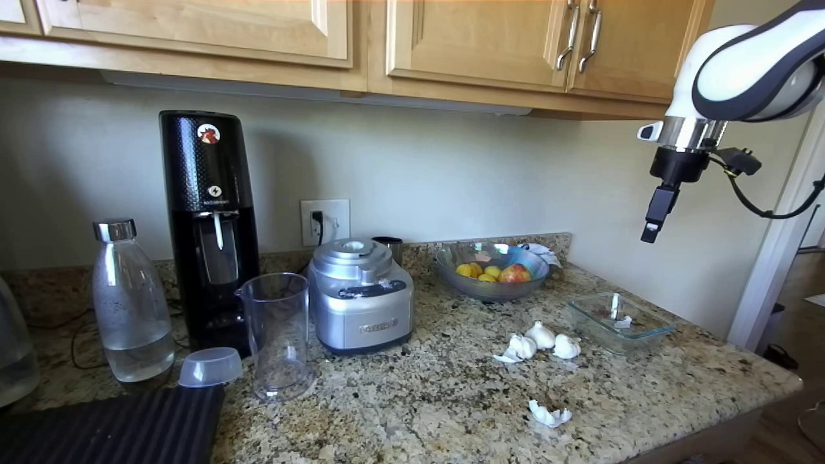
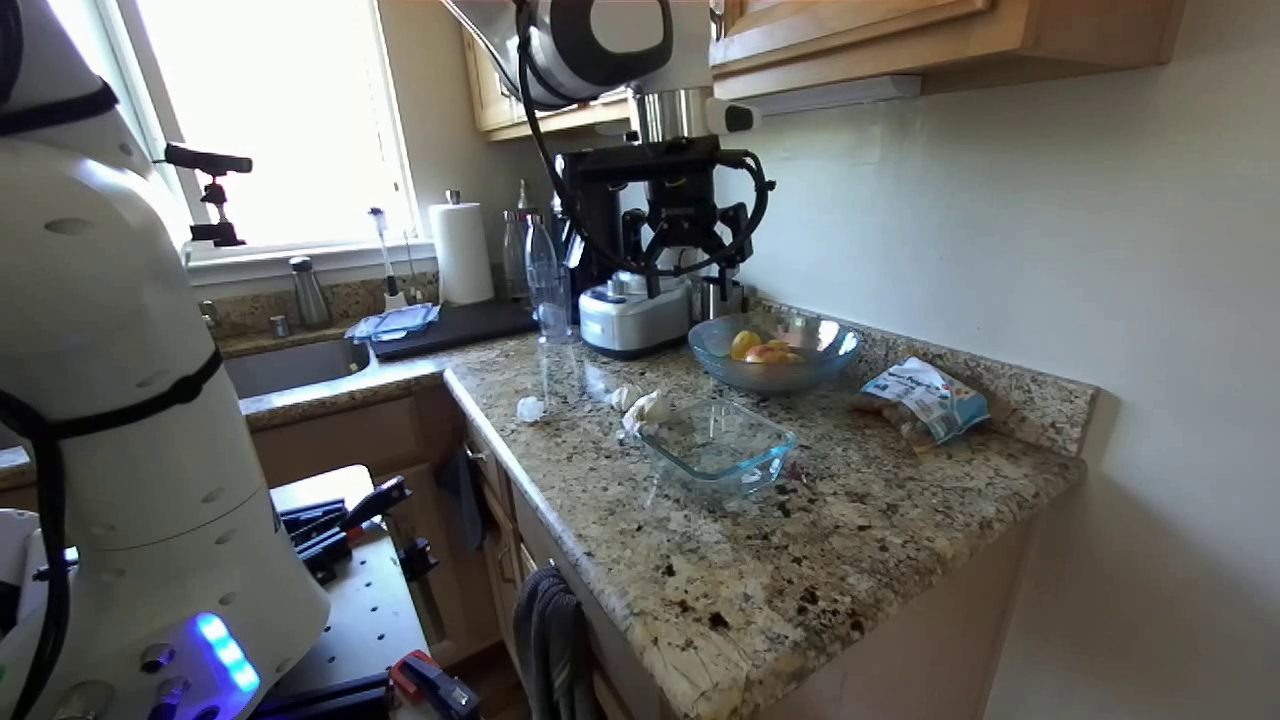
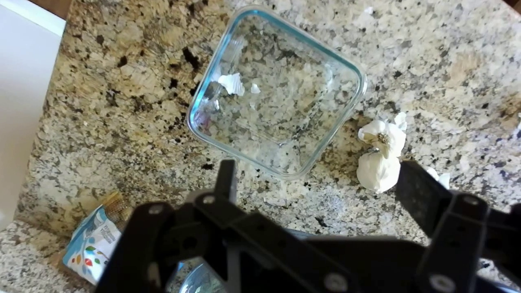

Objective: Pick up all the garlic cloves from the countertop and put them in the glass bowl.

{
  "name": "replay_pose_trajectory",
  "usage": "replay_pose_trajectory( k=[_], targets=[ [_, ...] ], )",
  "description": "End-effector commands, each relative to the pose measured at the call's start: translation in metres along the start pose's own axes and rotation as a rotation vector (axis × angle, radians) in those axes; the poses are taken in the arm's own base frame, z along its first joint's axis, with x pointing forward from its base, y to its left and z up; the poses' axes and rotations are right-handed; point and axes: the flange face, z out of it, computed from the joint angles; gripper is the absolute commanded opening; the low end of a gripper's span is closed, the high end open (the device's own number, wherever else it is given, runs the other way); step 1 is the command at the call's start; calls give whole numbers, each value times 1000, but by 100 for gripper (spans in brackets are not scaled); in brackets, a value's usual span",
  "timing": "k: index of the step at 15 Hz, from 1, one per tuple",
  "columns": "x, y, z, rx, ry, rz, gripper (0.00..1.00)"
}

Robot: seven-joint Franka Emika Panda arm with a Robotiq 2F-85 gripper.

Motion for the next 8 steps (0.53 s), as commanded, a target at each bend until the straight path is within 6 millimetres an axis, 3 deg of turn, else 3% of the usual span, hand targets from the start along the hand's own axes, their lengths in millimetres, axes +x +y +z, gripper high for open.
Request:
replay_pose_trajectory(
  k=[1, 8],
  targets=[
    [8, -25, 11, 19, 4, -79, 100],
    [42, -100, 52, 68, 3, -196, 100]
  ],
)
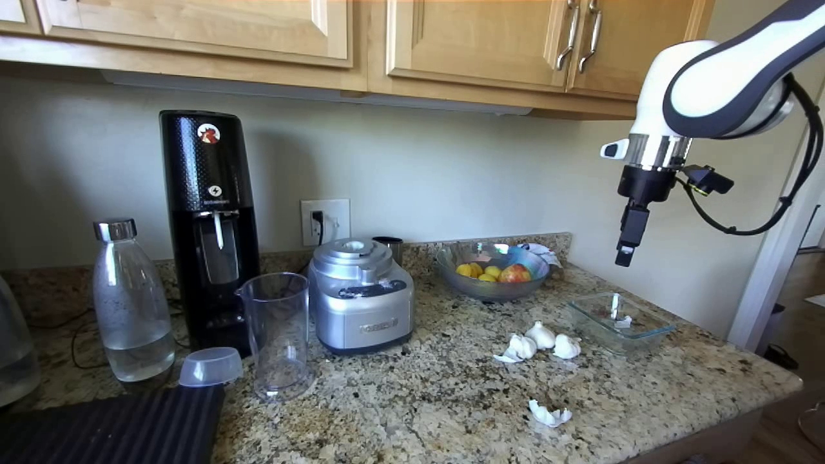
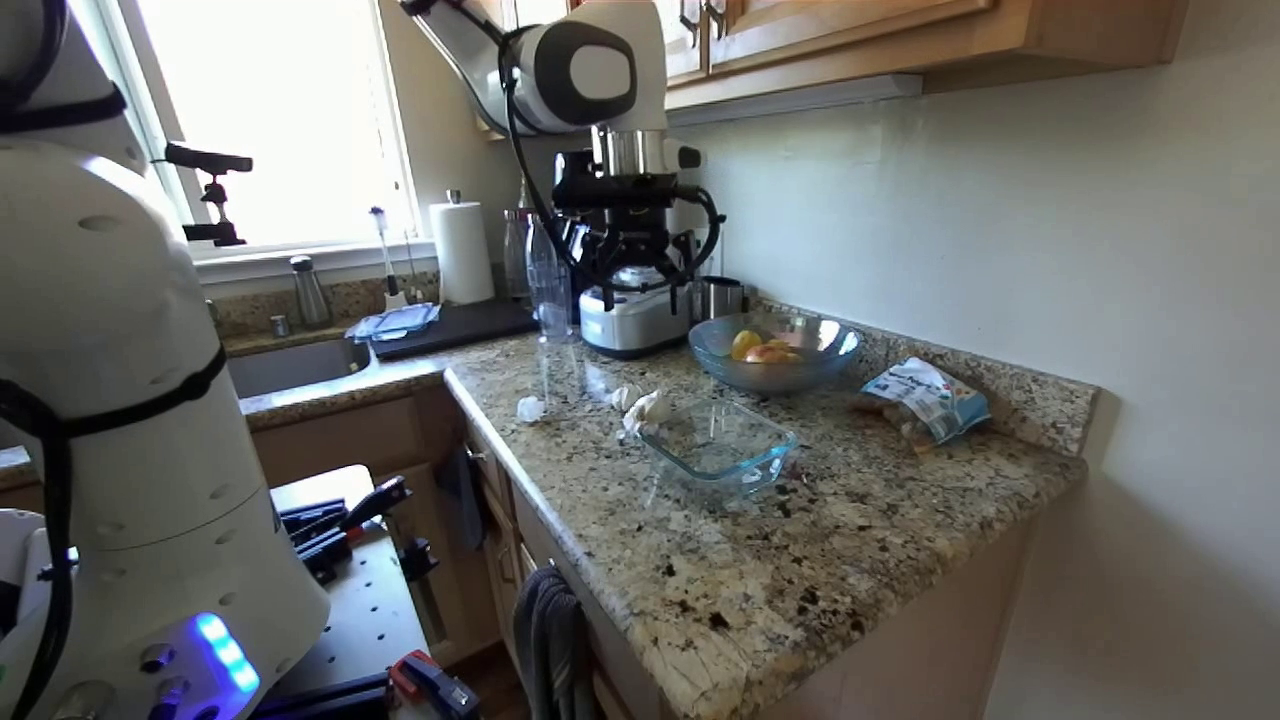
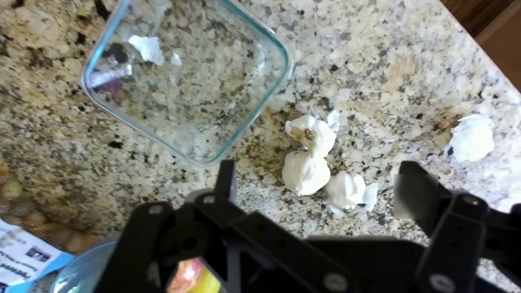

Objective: Pick up all the garlic cloves from the countertop and put them in the glass bowl.

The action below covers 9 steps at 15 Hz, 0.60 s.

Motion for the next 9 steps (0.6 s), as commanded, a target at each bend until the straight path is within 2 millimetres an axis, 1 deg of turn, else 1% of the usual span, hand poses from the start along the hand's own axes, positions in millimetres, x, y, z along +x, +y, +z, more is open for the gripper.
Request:
replay_pose_trajectory(
  k=[1, 3, 4, 5, 6, 7, 9],
  targets=[
    [17, -26, 30, 18, 33, -45, 100],
    [27, -38, 47, 26, 36, -67, 100],
    [29, -43, 53, 28, 29, -93, 100],
    [29, -46, 55, 26, 18, -120, 100],
    [29, -43, 52, 30, 6, -83, 100],
    [30, -46, 57, 34, 1, -96, 100],
    [31, -47, 59, 36, -1, -104, 100]
  ],
)
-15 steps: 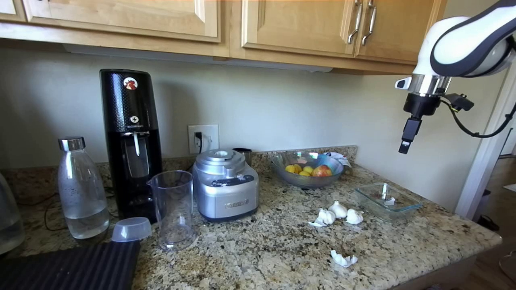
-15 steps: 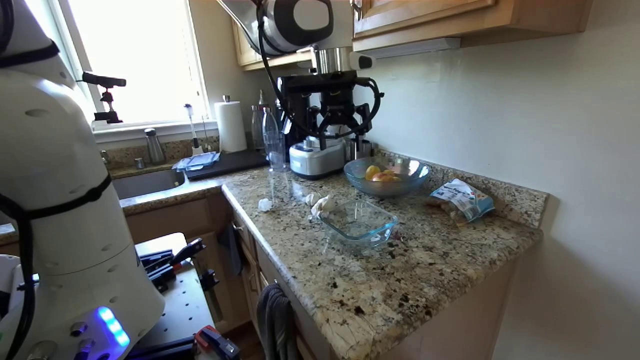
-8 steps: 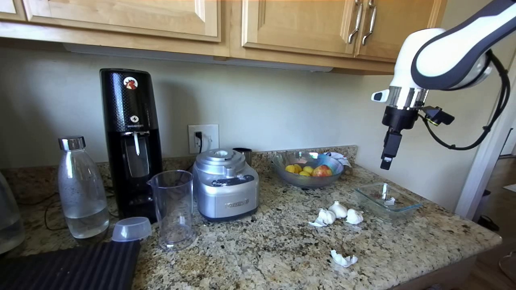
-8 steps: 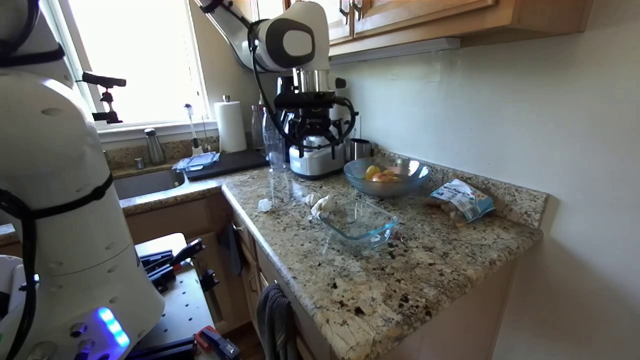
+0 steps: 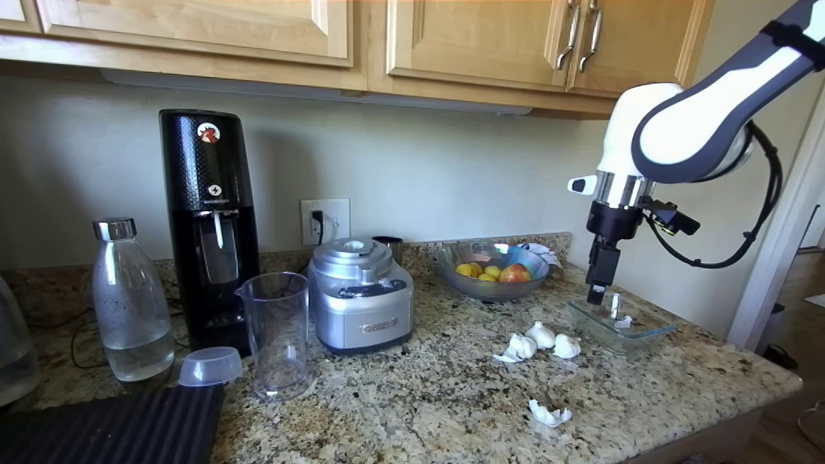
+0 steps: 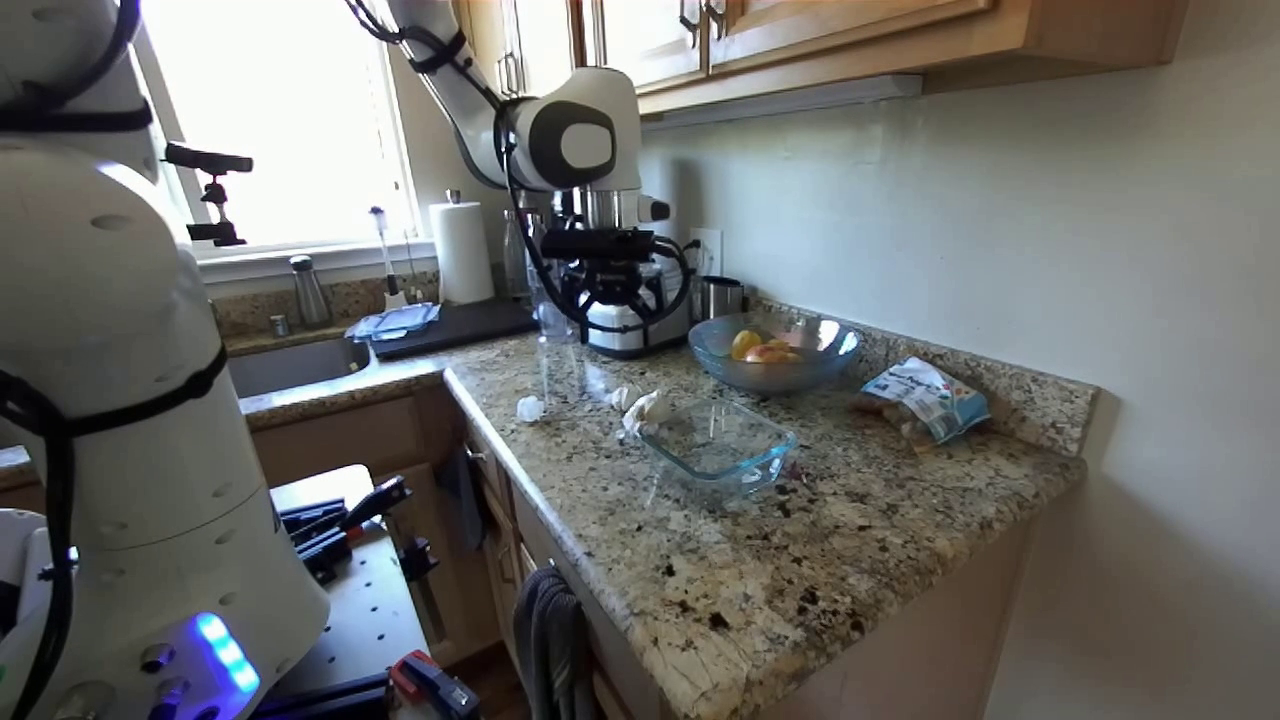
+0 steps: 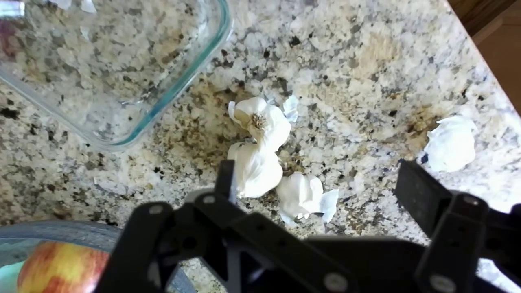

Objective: Pick up all the garlic cloves from the countertop and put them in the glass bowl.

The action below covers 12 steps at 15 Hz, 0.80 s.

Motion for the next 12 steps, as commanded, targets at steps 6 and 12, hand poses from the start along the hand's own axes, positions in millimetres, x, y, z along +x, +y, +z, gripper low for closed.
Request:
replay_pose_trajectory(
  k=[6, 12],
  targets=[
    [6, 2, 20, 3, 9, -35, 100],
    [8, 4, 68, -25, -5, -120, 100]
  ],
)
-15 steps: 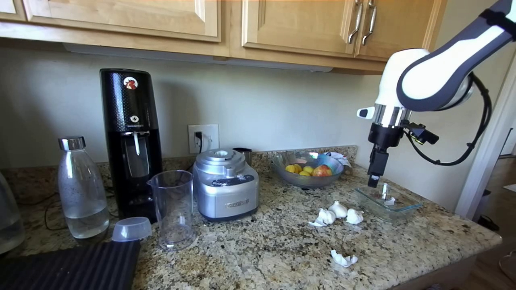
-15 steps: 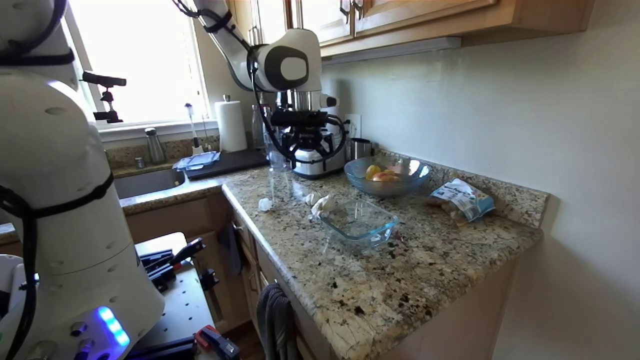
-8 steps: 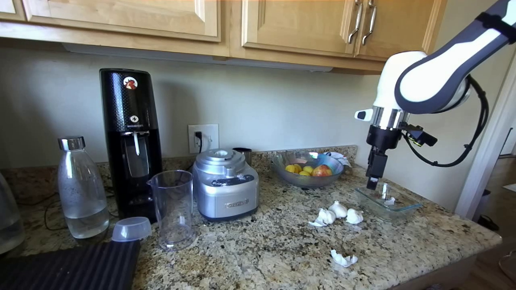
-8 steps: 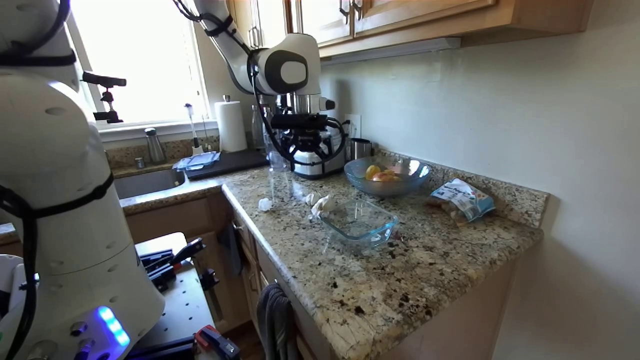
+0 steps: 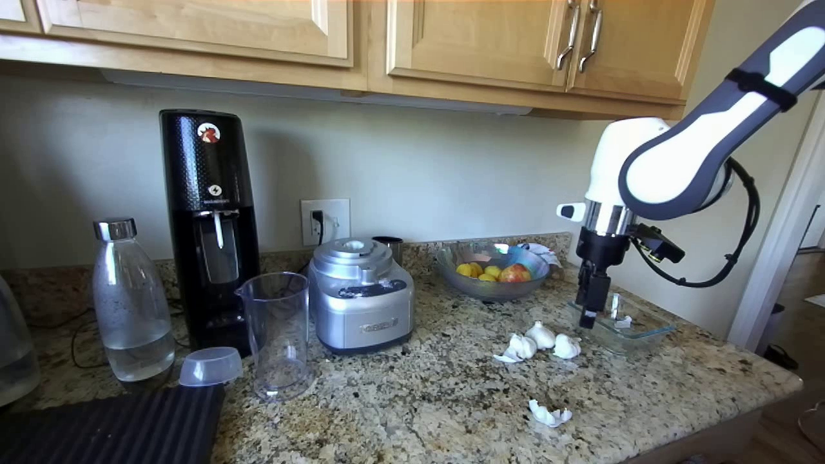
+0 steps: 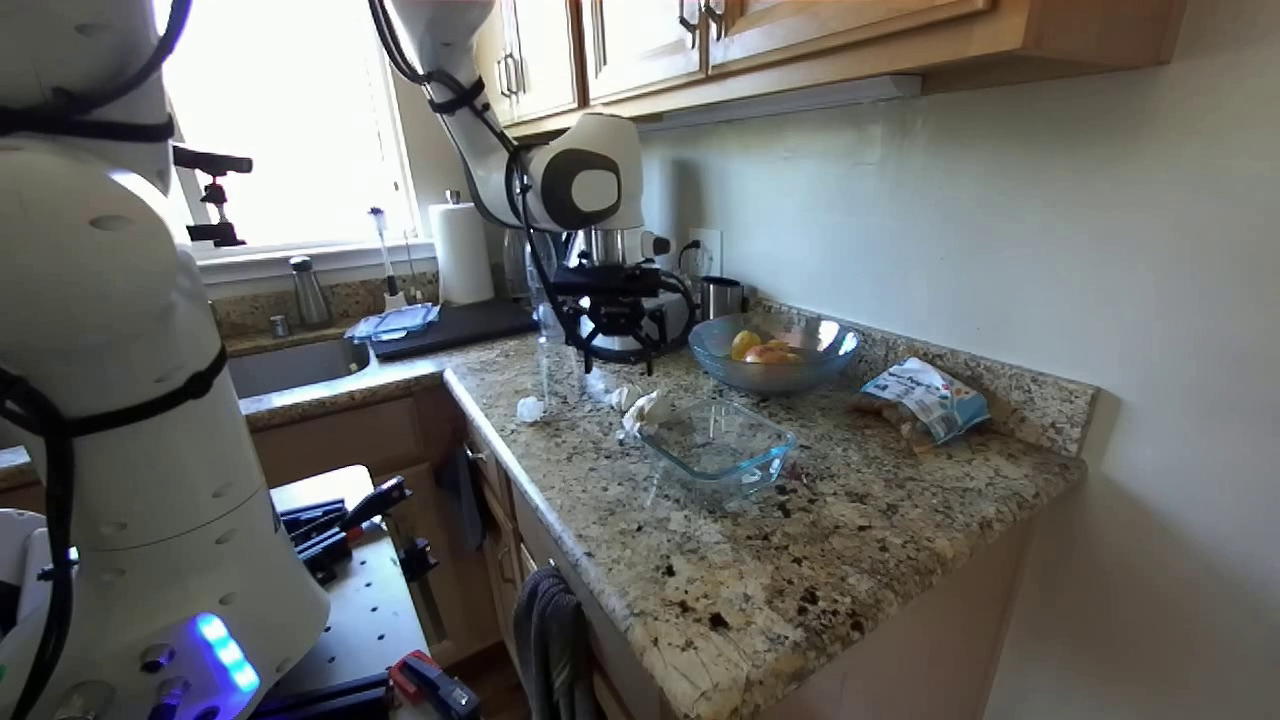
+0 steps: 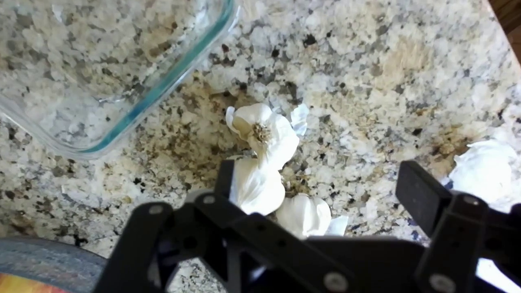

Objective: Pick up all the garlic cloves from the countertop and put them in the glass bowl.

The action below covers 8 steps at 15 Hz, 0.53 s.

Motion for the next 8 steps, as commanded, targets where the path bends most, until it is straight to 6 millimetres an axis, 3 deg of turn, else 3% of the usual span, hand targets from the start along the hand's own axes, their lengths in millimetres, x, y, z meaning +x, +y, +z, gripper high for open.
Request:
replay_pose_trajectory(
  k=[1, 8],
  targets=[
    [3, 4, 24, -26, 5, -68, 100],
    [5, 2, 67, -62, -12, -198, 100]
  ],
)
